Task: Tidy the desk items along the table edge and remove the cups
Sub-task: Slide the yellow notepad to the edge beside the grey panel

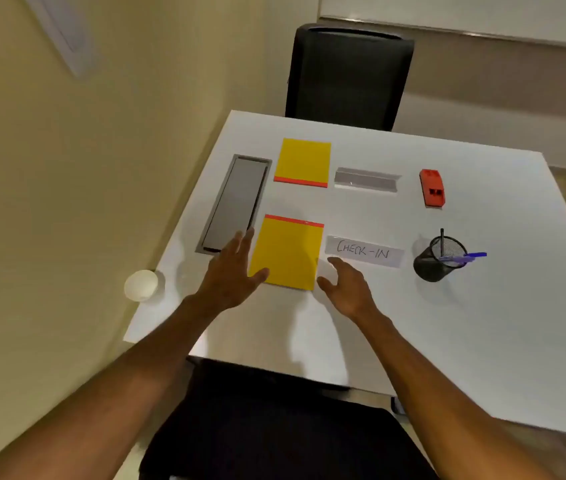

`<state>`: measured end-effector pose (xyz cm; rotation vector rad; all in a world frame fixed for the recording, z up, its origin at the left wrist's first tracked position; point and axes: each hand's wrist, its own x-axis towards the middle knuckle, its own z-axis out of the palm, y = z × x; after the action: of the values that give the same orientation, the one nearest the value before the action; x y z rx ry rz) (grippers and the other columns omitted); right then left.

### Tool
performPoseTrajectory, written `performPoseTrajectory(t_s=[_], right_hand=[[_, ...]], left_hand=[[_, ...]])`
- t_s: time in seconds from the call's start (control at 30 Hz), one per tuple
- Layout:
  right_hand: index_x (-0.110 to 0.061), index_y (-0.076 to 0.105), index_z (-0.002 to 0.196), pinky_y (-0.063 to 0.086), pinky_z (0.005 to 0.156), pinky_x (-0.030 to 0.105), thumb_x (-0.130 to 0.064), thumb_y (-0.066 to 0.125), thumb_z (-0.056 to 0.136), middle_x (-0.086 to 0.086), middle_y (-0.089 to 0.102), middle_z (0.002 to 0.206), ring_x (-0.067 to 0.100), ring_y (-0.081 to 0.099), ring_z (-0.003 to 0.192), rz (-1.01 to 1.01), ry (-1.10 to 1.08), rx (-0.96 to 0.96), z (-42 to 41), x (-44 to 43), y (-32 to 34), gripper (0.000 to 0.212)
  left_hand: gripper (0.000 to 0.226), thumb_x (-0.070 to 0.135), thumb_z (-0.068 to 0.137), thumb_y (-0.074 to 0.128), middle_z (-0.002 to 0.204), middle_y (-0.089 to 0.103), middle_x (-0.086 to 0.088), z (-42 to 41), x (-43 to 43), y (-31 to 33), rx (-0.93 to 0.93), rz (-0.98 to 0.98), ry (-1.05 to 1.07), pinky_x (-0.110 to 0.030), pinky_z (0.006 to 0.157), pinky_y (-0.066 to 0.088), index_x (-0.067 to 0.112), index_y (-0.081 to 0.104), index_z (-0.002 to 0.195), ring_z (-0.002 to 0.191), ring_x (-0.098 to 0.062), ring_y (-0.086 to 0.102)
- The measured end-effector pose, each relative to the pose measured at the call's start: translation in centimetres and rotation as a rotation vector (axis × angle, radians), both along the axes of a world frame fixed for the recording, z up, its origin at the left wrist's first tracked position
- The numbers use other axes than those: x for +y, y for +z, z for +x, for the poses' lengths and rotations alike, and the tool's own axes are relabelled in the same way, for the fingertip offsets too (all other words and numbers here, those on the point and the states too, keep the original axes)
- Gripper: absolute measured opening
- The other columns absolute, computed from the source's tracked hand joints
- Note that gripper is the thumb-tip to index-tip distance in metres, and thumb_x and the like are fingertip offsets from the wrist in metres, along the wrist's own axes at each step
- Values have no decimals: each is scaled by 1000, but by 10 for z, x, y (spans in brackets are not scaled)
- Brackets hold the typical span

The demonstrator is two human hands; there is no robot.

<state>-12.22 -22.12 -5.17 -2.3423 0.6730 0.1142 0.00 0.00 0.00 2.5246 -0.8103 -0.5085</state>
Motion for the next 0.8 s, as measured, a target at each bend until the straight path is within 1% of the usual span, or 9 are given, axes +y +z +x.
performPoseTrajectory(t_s=[0.13, 0.3, 0.4, 0.47, 0.53, 0.6, 0.67, 0.7, 0.8], right_hand=[[-11, 39, 148, 39, 110, 40, -40, 62, 95, 12, 48, 148, 28, 48, 133, 94, -64, 88, 11, -1, -27, 65], [-8, 45, 144, 40, 95, 26, -46, 62, 93, 12, 57, 137, 26, 55, 125, 236, -206, 95, 35, -2, -58, 66], [-5, 53, 137, 40, 91, 28, -44, 62, 94, 12, 63, 127, 28, 57, 121, 273, -286, 105, 49, -3, -73, 58], [-9, 65, 108, 44, 92, 34, -41, 63, 93, 16, 64, 114, 29, 59, 111, 314, -367, 106, 58, -4, -82, 36], [-14, 58, 81, 49, 85, 40, -39, 65, 91, 18, 67, 97, 32, 62, 94, 362, -449, 75, 64, -4, -88, 28], [-10, 56, 75, 53, 80, 45, -36, 67, 89, 19, 66, 84, 34, 63, 82, 413, -529, 55, 69, -2, -89, 31], [-9, 56, 71, 54, 72, 42, -30, 69, 87, 13, 62, 73, 28, 61, 70, 458, -611, 60, 72, -1, -90, 30], [-10, 56, 69, 53, 66, 39, -27, 70, 85, 9, 59, 68, 25, 59, 64, 474, -648, 64, 74, -1, -91, 28], [-11, 57, 65, 45, 51, 28, -20, 72, 81, 6, 57, 60, 18, 53, 49, 502, -745, 91, 80, -5, -94, 24]], left_hand=[[89, 40, 95, 59, 165, 1, -8, 10, -6, -40, 222, 9, 126, -46, 122, 14, 19, 0, 157, 152, -26, 5], [88, 33, 92, 66, 164, 12, -12, 30, -18, -84, 325, 5, 182, -40, 121, 18, 8, 10, 156, 151, -27, 14], [84, 31, 90, 69, 159, 25, -17, 46, -27, -108, 355, 16, 266, -42, 117, 28, 4, 20, 153, 145, -32, 28], [79, 29, 89, 70, 154, 35, -19, 54, -33, -122, 358, 10, 316, -44, 114, 33, 1, 28, 150, 141, -32, 37], [73, 26, 88, 71, 148, 44, -20, 60, -39, -131, 380, -14, 400, -42, 112, 37, -2, 38, 146, 136, -33, 43], [57, 23, 87, 72, 135, 56, -18, 65, -44, -136, 427, -59, 521, -39, 103, 42, -3, 53, 134, 126, -32, 52], [19, 17, 84, 73, 94, 62, -13, 70, -47, -140, 488, -110, 622, -35, 82, 47, 2, 64, 92, 92, -27, 60], [19, 14, 83, 73, 79, 57, -10, 74, -47, -141, 519, -119, 654, -32, 72, 45, 6, 58, 74, 78, -24, 56], [17, 12, 81, 75, 79, 59, -12, 86, -45, -140, 606, -112, 712, -28, 67, 46, 2, 62, 81, 77, -25, 57]])
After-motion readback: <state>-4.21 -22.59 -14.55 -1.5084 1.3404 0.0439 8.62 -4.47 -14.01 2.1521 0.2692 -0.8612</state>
